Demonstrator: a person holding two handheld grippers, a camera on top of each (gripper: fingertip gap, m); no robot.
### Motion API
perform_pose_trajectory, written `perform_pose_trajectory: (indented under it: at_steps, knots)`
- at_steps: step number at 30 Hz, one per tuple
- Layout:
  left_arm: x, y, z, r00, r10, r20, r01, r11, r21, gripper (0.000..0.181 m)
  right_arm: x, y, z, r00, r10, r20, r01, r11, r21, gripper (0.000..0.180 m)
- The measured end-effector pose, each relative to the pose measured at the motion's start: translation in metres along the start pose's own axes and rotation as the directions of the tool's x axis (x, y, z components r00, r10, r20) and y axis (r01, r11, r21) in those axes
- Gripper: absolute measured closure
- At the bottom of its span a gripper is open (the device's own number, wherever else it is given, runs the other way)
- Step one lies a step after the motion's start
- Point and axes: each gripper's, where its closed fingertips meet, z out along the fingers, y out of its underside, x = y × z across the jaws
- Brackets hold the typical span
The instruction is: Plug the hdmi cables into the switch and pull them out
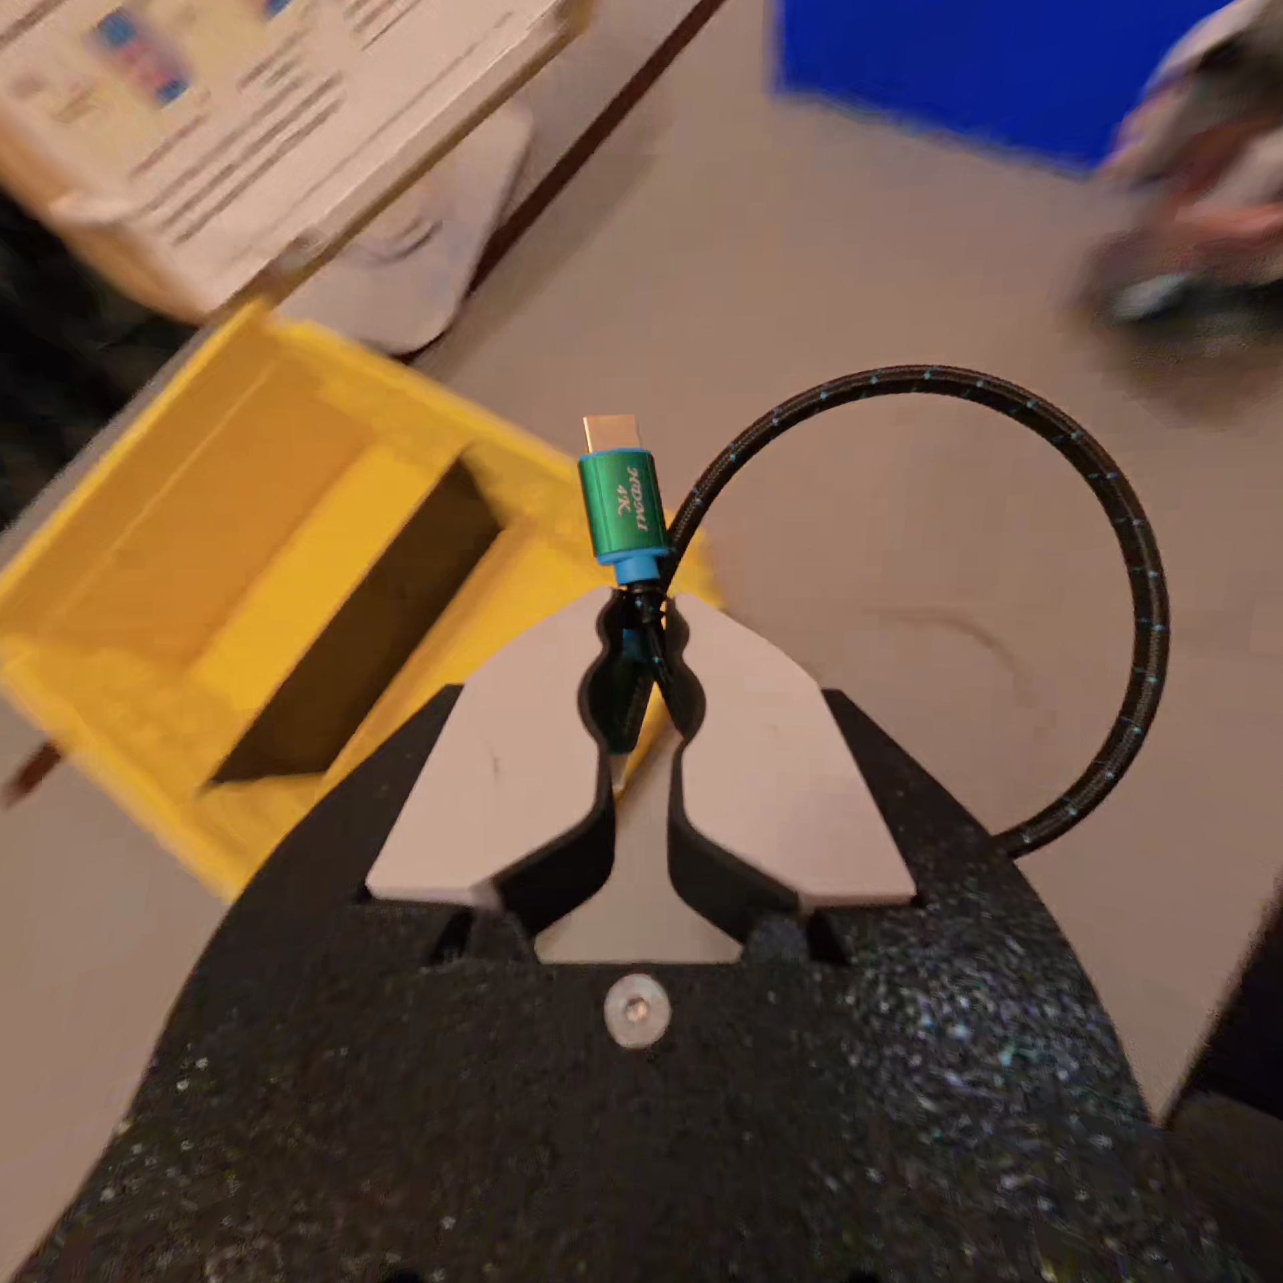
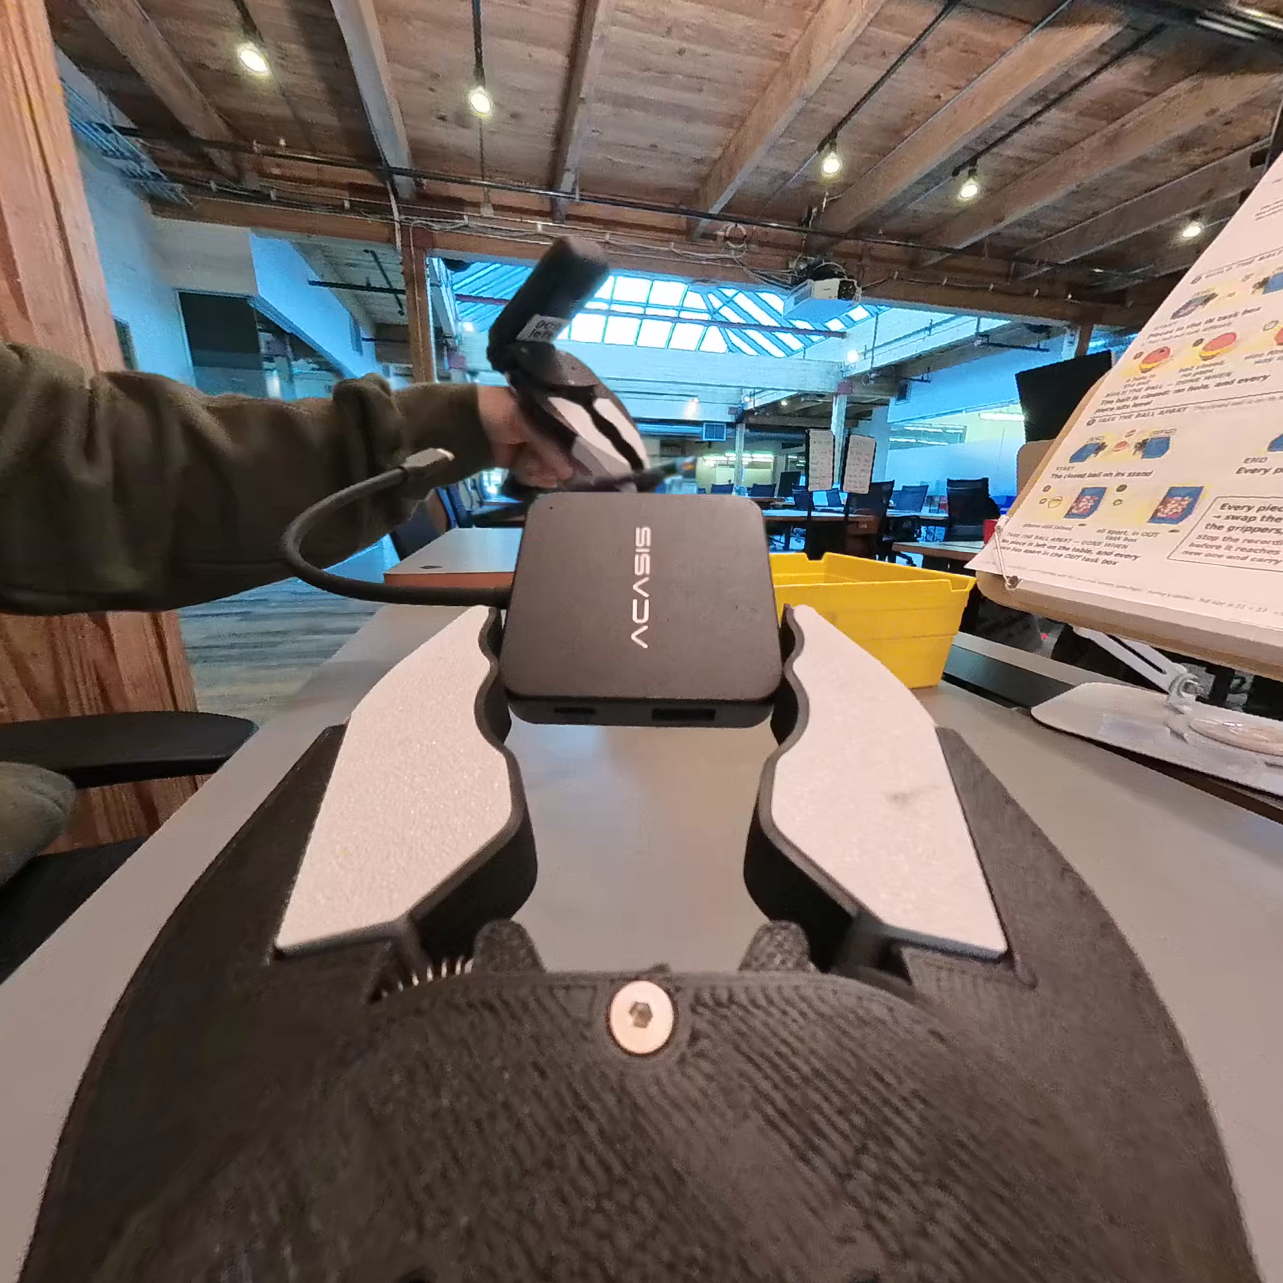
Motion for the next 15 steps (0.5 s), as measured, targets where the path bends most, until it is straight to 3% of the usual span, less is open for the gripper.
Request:
perform_pose_trajectory:
  at_steps: [1,3,5,9,15]
  knots:
    - [0.02,-0.005,0.0,0.996,-0.004,-0.088,0.01,0.998,0.064,0.171,-0.002,0.0,0.0,1.0,-0.006,0.01,0.006,1.0,0.0,0.104]
    - [0.054,-0.006,0.003,0.976,-0.008,-0.217,0.036,0.991,0.125,0.17,-0.006,0.001,0.001,0.999,-0.023,0.031,0.024,1.0,-0.011,0.104]
    - [0.079,0.003,0.012,0.968,0.007,-0.252,0.018,0.995,0.099,0.17,-0.012,0.004,0.003,0.997,-0.043,0.06,0.045,0.999,-0.026,0.104]
    - [0.125,0.016,0.027,0.949,0.132,-0.286,-0.159,0.984,-0.076,0.171,-0.029,0.01,0.005,0.986,-0.063,0.154,0.076,0.994,-0.075,0.104]
    - [0.143,-0.008,0.016,0.909,0.296,-0.292,-0.382,0.873,-0.302,0.171,-0.048,0.025,0.004,0.961,-0.071,0.268,0.124,0.974,-0.187,0.104]
